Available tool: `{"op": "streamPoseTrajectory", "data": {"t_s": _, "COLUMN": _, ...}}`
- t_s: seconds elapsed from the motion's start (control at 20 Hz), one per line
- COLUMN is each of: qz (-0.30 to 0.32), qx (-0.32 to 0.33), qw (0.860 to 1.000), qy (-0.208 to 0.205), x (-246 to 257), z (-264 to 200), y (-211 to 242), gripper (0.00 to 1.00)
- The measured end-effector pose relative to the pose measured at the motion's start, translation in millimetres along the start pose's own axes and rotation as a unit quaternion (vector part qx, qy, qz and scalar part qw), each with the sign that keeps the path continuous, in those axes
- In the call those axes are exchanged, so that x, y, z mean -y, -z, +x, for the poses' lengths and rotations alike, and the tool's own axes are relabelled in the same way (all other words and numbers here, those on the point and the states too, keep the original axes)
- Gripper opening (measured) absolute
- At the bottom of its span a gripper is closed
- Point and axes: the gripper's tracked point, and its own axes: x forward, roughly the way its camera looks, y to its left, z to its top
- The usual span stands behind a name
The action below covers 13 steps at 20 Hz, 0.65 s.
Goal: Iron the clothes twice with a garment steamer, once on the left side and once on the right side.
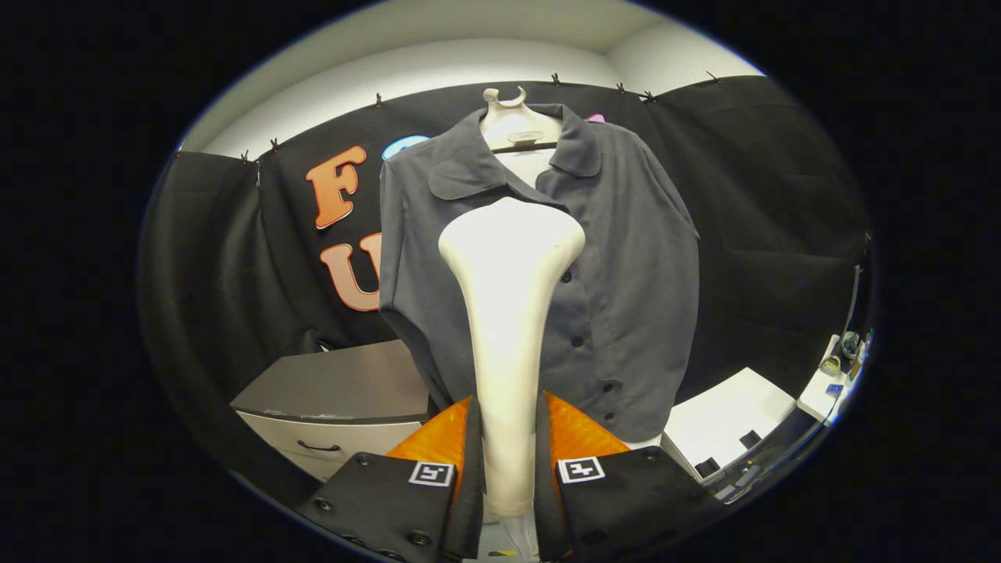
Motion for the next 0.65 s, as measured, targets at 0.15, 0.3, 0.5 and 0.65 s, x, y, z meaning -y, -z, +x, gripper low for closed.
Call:
{"op": "streamPoseTrajectory", "data": {"t_s": 0.15, "qz": -0.003, "qx": 0.006, "qw": 1.000, "qy": 0.001, "x": -2.6, "z": -2.1, "y": -4.3, "gripper": 0.35}}
{"op": "streamPoseTrajectory", "data": {"t_s": 0.3, "qz": -0.002, "qx": 0.008, "qw": 1.000, "qy": -0.001, "x": -6.6, "z": -0.5, "y": -8.2, "gripper": 0.35}}
{"op": "streamPoseTrajectory", "data": {"t_s": 0.5, "qz": -0.001, "qx": 0.007, "qw": 1.000, "qy": -0.002, "x": -2.4, "z": -4.3, "y": -2.8, "gripper": 0.35}}
{"op": "streamPoseTrajectory", "data": {"t_s": 0.65, "qz": 0.003, "qx": 0.007, "qw": 1.000, "qy": -0.002, "x": -2.8, "z": -3.4, "y": -1.8, "gripper": 0.35}}
